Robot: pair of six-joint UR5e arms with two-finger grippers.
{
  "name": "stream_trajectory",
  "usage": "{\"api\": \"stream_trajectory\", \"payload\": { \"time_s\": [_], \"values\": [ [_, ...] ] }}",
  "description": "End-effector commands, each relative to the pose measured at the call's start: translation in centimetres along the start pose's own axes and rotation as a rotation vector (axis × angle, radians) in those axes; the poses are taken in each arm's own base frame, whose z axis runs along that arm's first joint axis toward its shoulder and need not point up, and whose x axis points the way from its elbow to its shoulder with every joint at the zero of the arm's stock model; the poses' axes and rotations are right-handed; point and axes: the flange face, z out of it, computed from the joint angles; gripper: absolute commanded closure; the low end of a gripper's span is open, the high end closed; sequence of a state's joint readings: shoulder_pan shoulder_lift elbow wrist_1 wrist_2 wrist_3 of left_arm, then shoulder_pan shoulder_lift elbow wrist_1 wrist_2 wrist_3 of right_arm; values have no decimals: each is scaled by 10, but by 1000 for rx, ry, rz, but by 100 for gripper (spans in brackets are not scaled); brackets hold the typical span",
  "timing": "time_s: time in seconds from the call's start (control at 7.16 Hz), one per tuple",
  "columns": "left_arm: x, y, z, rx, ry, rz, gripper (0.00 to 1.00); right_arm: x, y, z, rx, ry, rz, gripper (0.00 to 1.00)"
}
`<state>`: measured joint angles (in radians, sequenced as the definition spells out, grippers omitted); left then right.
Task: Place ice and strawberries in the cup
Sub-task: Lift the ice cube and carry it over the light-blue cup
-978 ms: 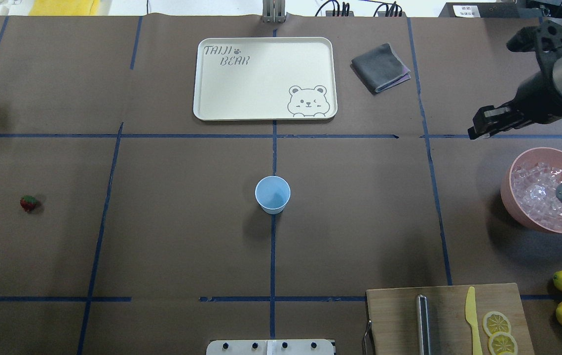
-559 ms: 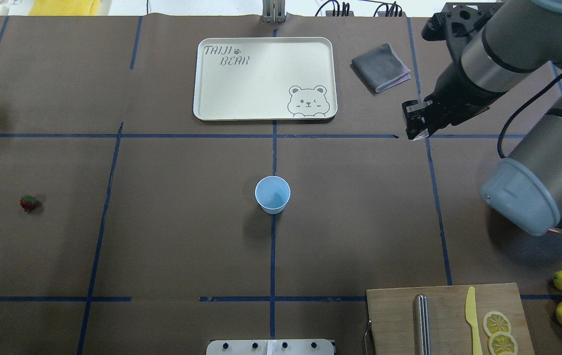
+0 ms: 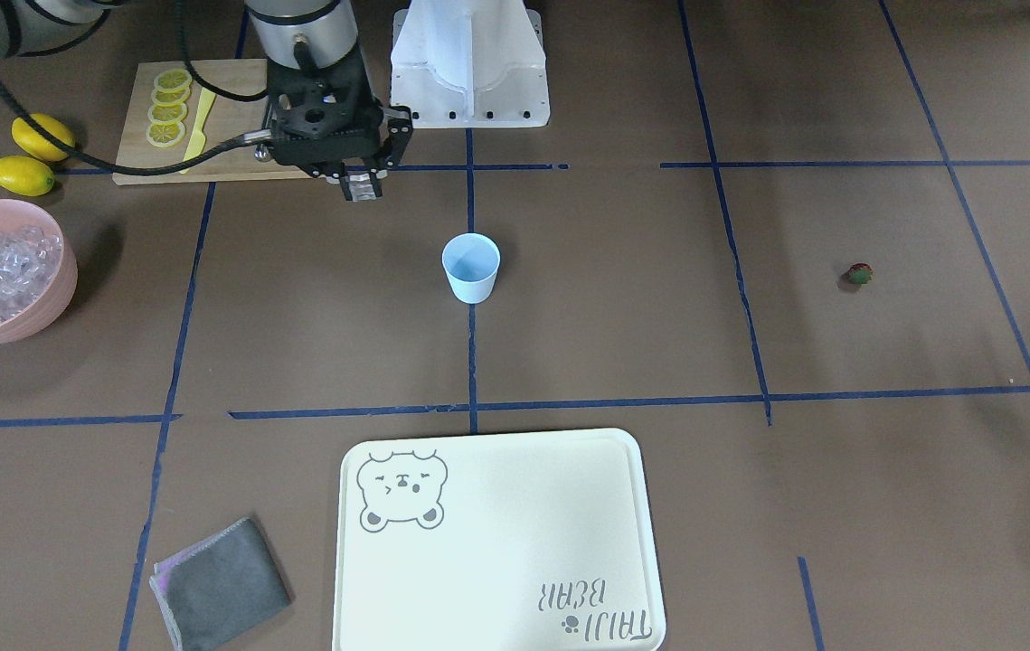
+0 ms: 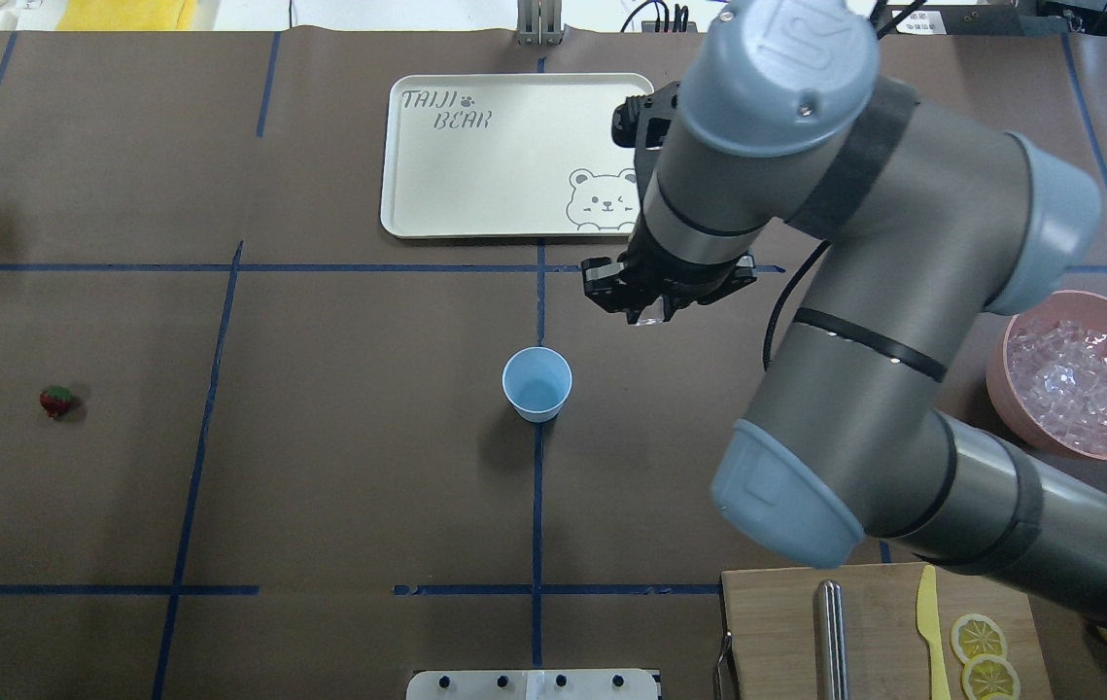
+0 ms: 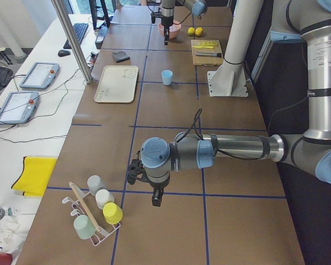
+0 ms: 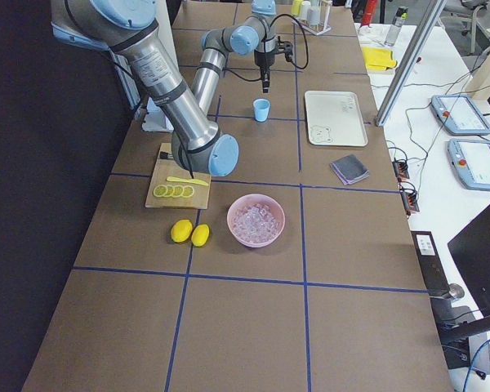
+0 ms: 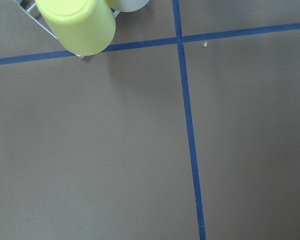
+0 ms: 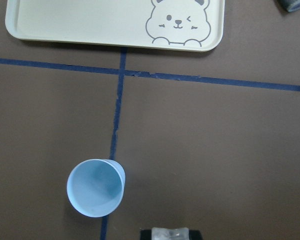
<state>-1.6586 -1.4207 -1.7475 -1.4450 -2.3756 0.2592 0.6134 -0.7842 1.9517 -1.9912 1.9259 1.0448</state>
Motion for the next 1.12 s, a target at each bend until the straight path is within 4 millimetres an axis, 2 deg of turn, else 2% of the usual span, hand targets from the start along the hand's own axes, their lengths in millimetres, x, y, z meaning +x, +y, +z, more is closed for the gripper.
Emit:
{"api": "stream_trajectory", "payload": {
  "time_s": [0.0, 0.14, 0.28, 0.42, 0.56, 0.84, 0.98],
  "values": [
    [1, 0, -1, 2, -2, 3, 0, -56, -6, 54, 50, -28, 32, 100],
    [1, 0, -1, 1, -1, 2, 0, -73, -17, 83, 58, -16, 41, 100],
    [1, 0, -1, 1, -1, 2, 0, -75, -15, 89, 48, -7, 39, 100],
    [0, 1, 0, -1, -1, 0, 0, -82, 0, 102, 20, 9, 26, 100],
    [0, 1, 0, -1, -1, 0, 0, -85, 6, 111, 4, 26, 23, 100],
    [-1, 2, 1, -3, 0, -2, 0, -87, 9, 119, -2, 39, 21, 100],
    [0, 2, 1, -2, -1, -1, 0, -86, 9, 119, -1, 37, 19, 89]
  ]
}}
